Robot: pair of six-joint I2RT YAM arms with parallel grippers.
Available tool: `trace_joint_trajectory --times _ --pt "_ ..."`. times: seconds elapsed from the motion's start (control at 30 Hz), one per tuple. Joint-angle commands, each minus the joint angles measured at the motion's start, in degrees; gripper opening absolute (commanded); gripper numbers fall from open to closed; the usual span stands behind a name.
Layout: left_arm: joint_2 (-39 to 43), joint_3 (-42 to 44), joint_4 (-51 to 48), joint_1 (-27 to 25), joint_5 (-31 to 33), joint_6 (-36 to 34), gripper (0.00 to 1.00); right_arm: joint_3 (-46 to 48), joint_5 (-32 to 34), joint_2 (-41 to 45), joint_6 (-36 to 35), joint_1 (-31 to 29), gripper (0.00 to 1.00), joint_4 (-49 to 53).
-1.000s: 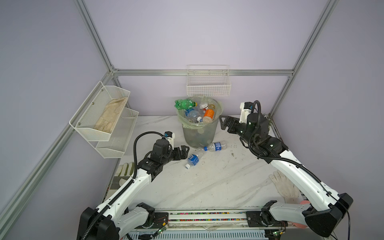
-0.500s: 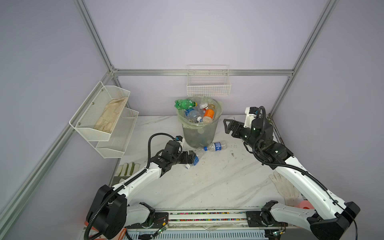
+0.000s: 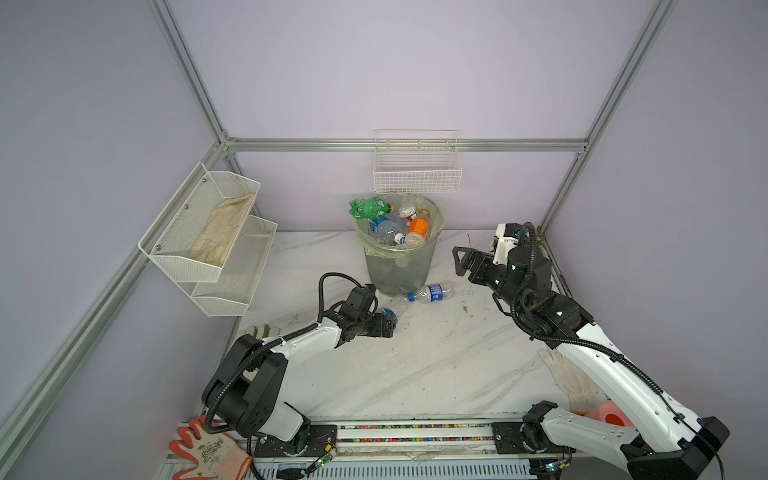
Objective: Throw the plastic bottles in the bin
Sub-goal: 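Grasp the blue-labelled water bottle with the left gripper while the right arm withdraws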
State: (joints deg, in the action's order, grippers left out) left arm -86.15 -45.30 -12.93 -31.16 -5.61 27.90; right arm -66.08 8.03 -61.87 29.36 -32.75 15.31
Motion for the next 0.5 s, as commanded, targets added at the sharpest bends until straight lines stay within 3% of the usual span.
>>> trace_joint_trajectory --times 0.0,0.47 --pt "-0.54 -5.58 1.43 -0.74 1.37 -0.92 1.00 0.69 0.89 1.18 0.74 0.34 0.97 0.82" --pt "-5.14 -7.96 1.42 -2.13 3.15 -1.18 1.00 2.39 0.40 1.93 1.40 0.41 0.97 0.82"
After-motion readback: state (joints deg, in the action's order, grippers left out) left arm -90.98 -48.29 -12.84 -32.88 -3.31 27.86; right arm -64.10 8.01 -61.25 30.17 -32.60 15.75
